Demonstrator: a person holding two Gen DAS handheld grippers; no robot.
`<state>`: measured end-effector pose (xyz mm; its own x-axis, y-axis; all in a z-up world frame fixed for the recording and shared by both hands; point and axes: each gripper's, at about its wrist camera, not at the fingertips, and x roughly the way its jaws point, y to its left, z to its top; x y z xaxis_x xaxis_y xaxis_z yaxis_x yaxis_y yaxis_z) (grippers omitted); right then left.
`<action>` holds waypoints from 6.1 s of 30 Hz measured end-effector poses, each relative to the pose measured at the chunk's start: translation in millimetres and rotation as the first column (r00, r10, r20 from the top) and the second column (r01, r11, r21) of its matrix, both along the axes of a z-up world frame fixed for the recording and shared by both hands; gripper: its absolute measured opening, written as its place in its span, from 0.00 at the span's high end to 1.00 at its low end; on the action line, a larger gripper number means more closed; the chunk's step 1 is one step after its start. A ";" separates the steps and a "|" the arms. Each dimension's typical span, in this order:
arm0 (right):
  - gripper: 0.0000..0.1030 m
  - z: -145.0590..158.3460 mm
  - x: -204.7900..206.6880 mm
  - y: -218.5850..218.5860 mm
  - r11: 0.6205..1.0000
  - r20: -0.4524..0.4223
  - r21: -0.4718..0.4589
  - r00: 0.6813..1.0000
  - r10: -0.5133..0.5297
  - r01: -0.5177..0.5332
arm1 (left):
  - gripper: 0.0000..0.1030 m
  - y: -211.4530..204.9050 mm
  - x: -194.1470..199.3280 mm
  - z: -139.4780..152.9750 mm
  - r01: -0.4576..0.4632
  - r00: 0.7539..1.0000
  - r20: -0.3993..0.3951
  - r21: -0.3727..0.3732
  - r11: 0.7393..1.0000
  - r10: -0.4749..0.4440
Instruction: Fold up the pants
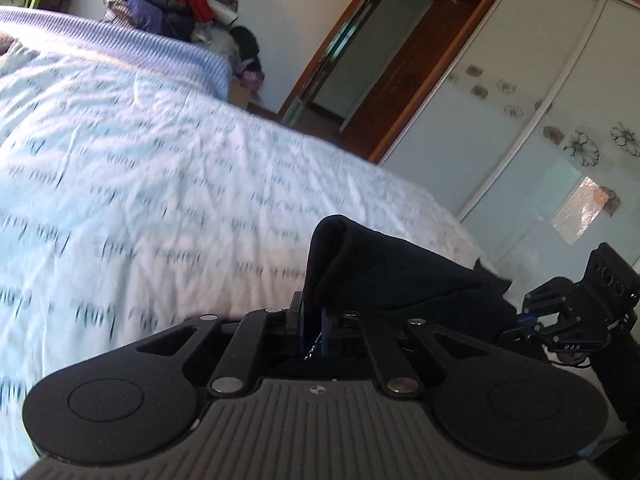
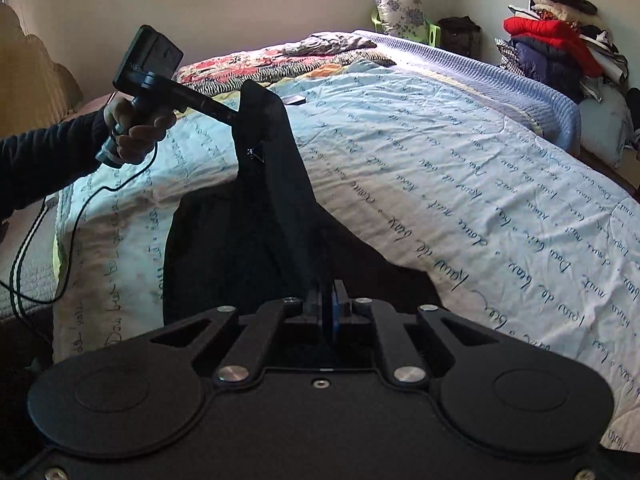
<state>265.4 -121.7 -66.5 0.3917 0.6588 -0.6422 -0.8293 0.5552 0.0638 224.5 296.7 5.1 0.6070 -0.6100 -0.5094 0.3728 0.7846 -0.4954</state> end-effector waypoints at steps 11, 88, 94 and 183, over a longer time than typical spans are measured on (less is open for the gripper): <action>0.94 -4.6 4.3 11.1 0.999 -0.017 0.021 0.999 -0.034 0.035 | 0.67 27.9 -99.6 -4.4 -0.318 0.940 -0.195 -0.192 0.928 0.282; 0.94 8.6 -14.0 24.8 0.998 0.062 0.029 0.997 -0.055 0.053 | 0.90 -18.9 -66.5 -31.2 -0.666 0.671 -0.520 -0.110 0.738 0.528; 0.94 -23.3 -76.9 58.7 0.996 0.147 -0.093 0.989 0.022 -0.008 | 0.89 -1.2 -60.9 -37.5 -0.608 0.688 -0.478 0.031 0.793 0.546; 0.25 -52.3 159.5 -261.4 0.467 -0.125 -0.387 0.457 -0.881 0.795 | 0.31 -436.5 -60.9 -46.0 0.176 0.947 0.136 0.542 0.822 -0.293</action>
<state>424.9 -383.1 -118.9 0.4462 -0.0871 -0.8907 0.0883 0.9947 -0.0530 163.6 -139.8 -40.9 0.6046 -0.4296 -0.6708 0.6250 0.7779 0.0651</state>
